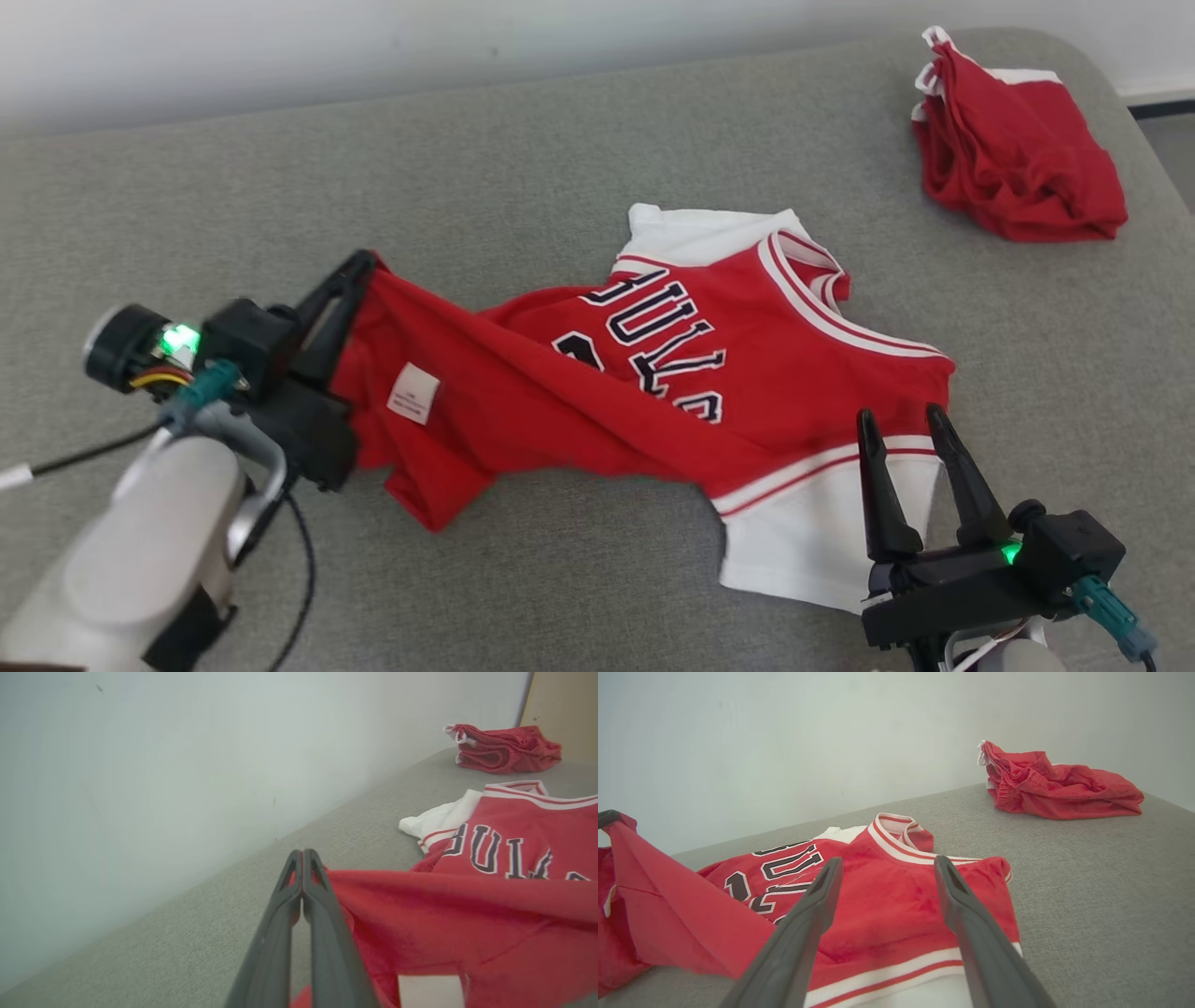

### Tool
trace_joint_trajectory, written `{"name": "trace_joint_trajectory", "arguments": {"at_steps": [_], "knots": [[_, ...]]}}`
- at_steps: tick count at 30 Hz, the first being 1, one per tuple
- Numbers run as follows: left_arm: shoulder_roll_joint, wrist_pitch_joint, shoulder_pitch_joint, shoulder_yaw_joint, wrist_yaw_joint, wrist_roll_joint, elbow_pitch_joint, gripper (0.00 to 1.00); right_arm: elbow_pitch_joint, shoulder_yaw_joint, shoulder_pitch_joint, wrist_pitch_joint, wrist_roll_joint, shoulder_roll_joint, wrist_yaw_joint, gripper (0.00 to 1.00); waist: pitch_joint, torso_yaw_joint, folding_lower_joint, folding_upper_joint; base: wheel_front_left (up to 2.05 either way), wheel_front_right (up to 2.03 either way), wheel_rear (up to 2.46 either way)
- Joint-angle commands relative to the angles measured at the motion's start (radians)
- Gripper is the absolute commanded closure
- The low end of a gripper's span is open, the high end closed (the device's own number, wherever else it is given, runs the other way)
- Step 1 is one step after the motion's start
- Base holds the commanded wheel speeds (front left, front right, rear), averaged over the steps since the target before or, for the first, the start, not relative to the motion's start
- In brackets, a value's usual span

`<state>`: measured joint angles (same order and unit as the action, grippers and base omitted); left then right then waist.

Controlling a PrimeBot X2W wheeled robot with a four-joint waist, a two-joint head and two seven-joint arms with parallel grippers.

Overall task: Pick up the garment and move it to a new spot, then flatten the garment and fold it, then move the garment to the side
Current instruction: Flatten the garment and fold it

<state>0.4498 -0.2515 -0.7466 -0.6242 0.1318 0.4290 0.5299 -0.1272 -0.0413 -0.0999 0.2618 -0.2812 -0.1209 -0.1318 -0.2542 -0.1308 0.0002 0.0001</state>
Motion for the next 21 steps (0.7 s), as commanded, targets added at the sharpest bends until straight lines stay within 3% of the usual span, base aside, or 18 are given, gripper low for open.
{"name": "trace_joint_trajectory", "arguments": {"at_steps": [1,2,3,5,6,11,16,21], "knots": [[0.01,-0.006,-0.022,-0.012,-0.003,0.011,0.022,1.0,-0.002,-0.004,-0.01,0.004,0.008,0.007,0.003,0.0,-0.017,-0.019,-0.0002,-0.0001,0.0,0.0,0.0],[0.012,-0.009,-0.037,-0.024,-0.003,0.027,0.041,0.98,-0.004,-0.005,-0.012,0.004,0.008,0.007,0.003,0.0,-0.018,-0.021,-0.0002,-0.0001,0.0,0.0,0.0],[0.012,-0.01,-0.047,-0.037,-0.003,0.034,0.06,0.87,-0.006,-0.004,-0.014,0.004,0.009,0.008,0.003,0.0,-0.018,-0.022,-0.0002,-0.0001,0.0,0.0,0.0],[0.014,-0.013,-0.065,-0.058,-0.003,0.045,0.087,0.54,-0.009,-0.002,-0.015,0.004,0.01,0.01,0.003,0.0,-0.017,-0.022,-0.0002,-0.0001,0.0,0.0,0.0],[0.017,-0.013,-0.074,-0.062,-0.003,0.057,0.102,0.0,-0.01,0.0,-0.016,0.004,0.011,0.012,0.003,0.0,-0.017,-0.02,-0.0002,-0.0001,0.0,0.0,0.0],[0.016,-0.014,-0.058,-0.046,-0.003,0.082,0.087,0.0,-0.016,0.006,0.001,0.004,0.013,0.017,0.003,0.0,0.004,-0.001,-0.0002,-0.0001,0.0,0.0,0.0],[0.027,-0.014,0.034,0.062,-0.012,0.083,-0.011,0.0,-0.014,0.01,0.019,0.004,0.011,0.02,0.003,0.0,0.03,0.021,-0.0002,-0.0001,0.0,0.0,0.0],[0.023,-0.014,0.145,0.105,-0.018,0.052,-0.086,0.0,-0.012,0.014,0.037,0.004,0.006,0.023,0.003,0.0,0.037,0.048,-0.0002,-0.0001,0.0,0.0,0.0]]}}
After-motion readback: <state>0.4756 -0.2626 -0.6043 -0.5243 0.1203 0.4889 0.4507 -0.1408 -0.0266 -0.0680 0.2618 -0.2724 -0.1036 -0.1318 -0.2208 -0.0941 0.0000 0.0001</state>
